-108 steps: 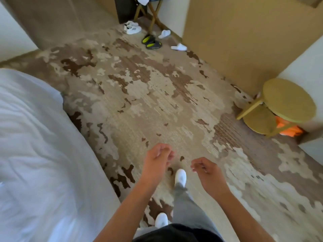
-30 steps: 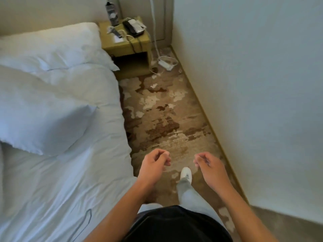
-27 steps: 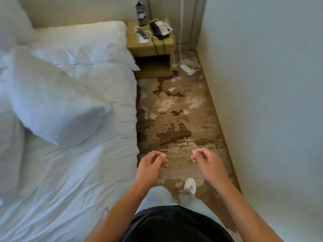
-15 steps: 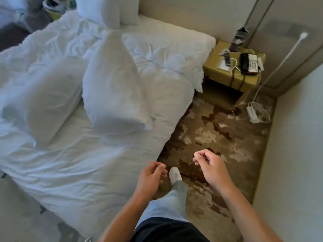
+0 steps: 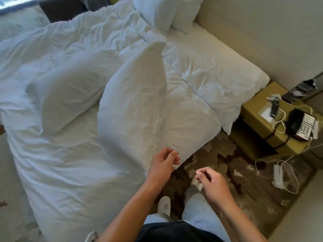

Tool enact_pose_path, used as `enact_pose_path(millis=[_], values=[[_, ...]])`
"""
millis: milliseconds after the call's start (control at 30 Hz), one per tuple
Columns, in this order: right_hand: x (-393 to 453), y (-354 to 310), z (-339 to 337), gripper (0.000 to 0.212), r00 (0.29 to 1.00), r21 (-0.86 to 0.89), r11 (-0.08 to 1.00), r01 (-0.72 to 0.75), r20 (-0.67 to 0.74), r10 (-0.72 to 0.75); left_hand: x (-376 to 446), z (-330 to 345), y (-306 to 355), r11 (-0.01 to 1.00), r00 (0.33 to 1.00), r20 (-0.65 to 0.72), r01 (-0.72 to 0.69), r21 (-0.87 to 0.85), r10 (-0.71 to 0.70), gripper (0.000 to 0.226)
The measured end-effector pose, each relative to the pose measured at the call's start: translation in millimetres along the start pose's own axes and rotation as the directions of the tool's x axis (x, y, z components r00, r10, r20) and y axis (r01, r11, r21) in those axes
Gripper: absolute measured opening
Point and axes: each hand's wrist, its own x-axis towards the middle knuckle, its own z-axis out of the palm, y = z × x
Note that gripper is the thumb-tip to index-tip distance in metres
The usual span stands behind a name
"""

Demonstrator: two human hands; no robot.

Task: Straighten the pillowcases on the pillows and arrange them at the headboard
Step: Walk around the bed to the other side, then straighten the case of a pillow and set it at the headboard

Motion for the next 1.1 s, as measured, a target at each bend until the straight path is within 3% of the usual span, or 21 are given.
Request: enact_pose_path(millis=[167, 300, 467, 567, 667, 800, 867, 967, 1100], values=[[143, -53, -7, 0.012, 0.978, -0.012, 0.992, 0.128, 0.169, -0.124, 83, -6, 39, 0.998, 0.965, -0.262, 0.015, -0.054, -0.029, 0.020], [239, -116, 0, 0.013, 0.924, -0.045, 0.962, 0.268, 0.295, -0.243, 148, -24, 76, 0.995, 0.870, -0.484, 0.072, -0.063, -0.093, 0.018], [324, -182, 27, 0.016, 0.870, -0.081, 0.926, 0.368, 0.382, -0.313, 213, -60, 104, 0.990, 0.762, -0.641, 0.138, 0.017, -0.095, 0.019], [352, -203, 53, 0.045, 0.868, -0.100, 0.943, 0.319, 0.431, -0.248, 234, -79, 101, 0.965, 0.715, -0.692, 0.238, 0.107, -0.099, 0.024], [366, -210, 84, 0.078, 0.885, -0.100, 0.975, 0.197, 0.446, -0.133, 245, -94, 83, 0.904, 0.711, -0.683, 0.386, 0.185, -0.164, 0.043], [365, -209, 121, 0.088, 0.931, -0.063, 0.994, 0.091, 0.361, -0.063, 246, -107, 53, 0.854, 0.735, -0.640, 0.464, 0.235, -0.223, 0.052], [363, -209, 132, 0.081, 0.950, 0.011, 0.999, 0.032, 0.310, -0.034, 245, -112, 41, 0.864, 0.747, -0.632, 0.441, 0.242, -0.204, 0.053], [357, -210, 143, 0.055, 0.967, 0.101, 0.994, -0.048, 0.255, 0.021, 242, -119, 31, 0.880, 0.779, -0.601, 0.399, 0.257, -0.178, 0.054], [347, -214, 147, 0.023, 0.995, 0.140, 0.990, -0.034, 0.093, 0.020, 238, -128, 23, 0.884, 0.829, -0.541, 0.352, 0.308, -0.141, 0.056]])
